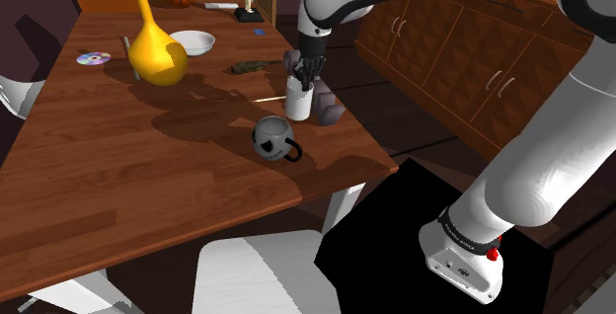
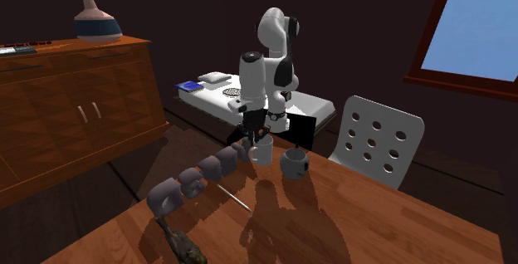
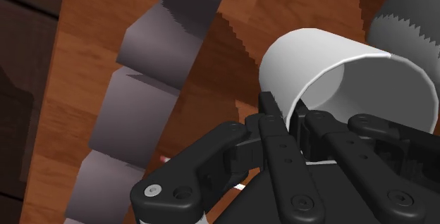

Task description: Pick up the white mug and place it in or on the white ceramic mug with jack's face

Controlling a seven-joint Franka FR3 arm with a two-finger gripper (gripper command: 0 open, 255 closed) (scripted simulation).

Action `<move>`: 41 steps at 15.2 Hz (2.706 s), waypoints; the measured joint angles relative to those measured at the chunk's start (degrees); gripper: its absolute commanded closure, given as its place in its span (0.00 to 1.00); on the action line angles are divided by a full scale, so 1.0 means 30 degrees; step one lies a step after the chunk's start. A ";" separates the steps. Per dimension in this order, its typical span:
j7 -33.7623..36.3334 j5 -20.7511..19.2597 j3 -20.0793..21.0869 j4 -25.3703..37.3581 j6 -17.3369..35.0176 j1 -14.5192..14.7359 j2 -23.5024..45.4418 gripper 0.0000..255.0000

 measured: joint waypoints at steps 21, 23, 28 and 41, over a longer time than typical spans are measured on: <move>0.0079 0.0143 0.0074 0.4045 -0.5126 0.0064 -0.1090 1.00; 0.0713 0.0185 0.0400 0.4226 -0.5493 0.0393 -0.1269 1.00; 0.2695 0.0349 0.1428 0.4335 -0.6162 0.1390 -0.1851 1.00; 0.3947 0.0399 0.2085 0.2417 -0.4197 0.1997 -0.1802 1.00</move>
